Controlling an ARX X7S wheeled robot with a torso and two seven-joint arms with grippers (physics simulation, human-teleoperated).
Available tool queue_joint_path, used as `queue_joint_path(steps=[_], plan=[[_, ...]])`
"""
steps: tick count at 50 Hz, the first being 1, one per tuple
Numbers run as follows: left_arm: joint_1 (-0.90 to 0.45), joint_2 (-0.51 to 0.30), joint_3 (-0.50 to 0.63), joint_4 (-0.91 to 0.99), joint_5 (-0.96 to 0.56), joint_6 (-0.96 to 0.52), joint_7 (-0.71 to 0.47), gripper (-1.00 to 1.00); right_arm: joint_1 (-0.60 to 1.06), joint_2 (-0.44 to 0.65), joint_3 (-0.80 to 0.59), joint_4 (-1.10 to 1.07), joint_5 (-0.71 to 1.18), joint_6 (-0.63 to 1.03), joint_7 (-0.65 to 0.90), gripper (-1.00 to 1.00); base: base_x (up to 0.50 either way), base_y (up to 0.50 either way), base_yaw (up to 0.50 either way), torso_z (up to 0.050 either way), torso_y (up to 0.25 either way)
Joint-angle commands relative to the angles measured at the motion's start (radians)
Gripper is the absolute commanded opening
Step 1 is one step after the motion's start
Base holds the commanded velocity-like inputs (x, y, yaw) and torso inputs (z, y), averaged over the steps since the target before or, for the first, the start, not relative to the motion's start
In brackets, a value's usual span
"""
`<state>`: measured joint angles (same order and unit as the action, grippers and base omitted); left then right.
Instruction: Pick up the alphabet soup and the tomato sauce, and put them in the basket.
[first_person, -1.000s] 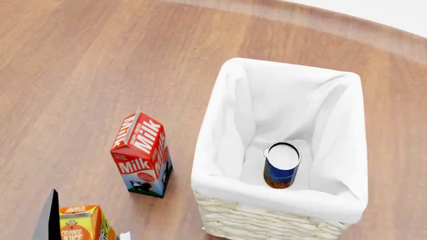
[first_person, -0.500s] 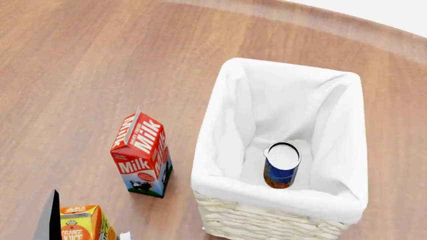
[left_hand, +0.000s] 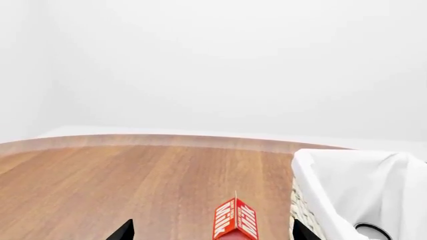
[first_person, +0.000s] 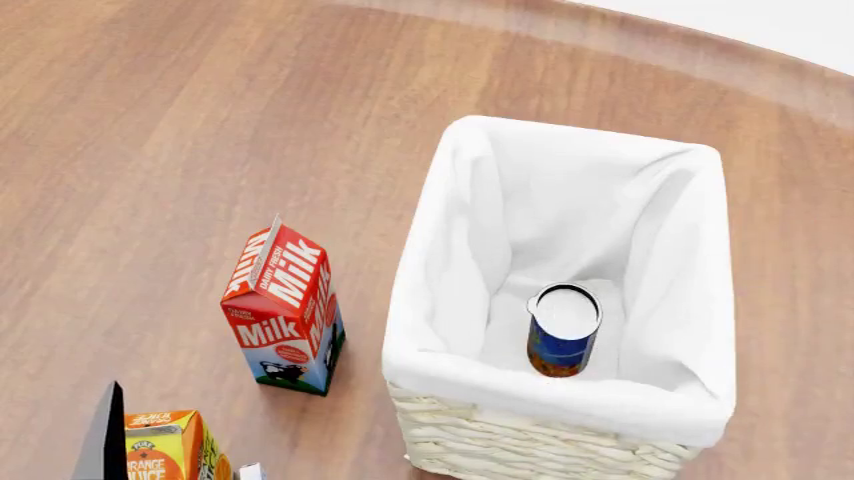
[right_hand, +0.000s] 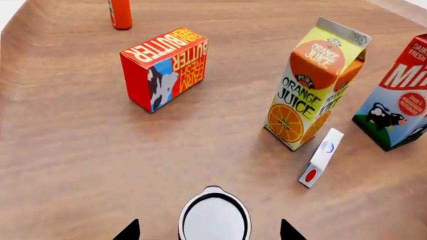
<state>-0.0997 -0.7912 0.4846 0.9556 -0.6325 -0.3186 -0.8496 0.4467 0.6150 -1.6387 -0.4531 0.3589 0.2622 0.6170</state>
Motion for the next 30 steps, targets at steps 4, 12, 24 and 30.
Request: queue_joint_path(steps=[4,12,24,30], plan=[[-0.003,0.020,-0.016,-0.032,0.013,0.064,0.044,1.00,-0.008,-0.053,0.054,0.084,0.020,-0.063,-0.051,1.00,0.00,0.00,0.00,0.000,0.000],[-0.005,0.016,-0.017,-0.027,0.009,0.062,0.039,1.00,0.005,-0.068,0.061,0.134,0.034,-0.063,-0.077,1.00,0.00,0.00,0.00,0.000,0.000],[-0.002,0.009,-0.024,-0.023,0.003,0.068,0.034,1.00,0.021,-0.086,0.065,0.173,0.047,-0.053,-0.107,1.00,0.00,0.00,0.00,0.000,0.000],[-0.001,0.002,-0.031,-0.017,-0.004,0.070,0.028,1.00,0.027,-0.088,0.069,0.186,0.055,-0.050,-0.117,1.00,0.00,0.00,0.00,0.000,0.000]])
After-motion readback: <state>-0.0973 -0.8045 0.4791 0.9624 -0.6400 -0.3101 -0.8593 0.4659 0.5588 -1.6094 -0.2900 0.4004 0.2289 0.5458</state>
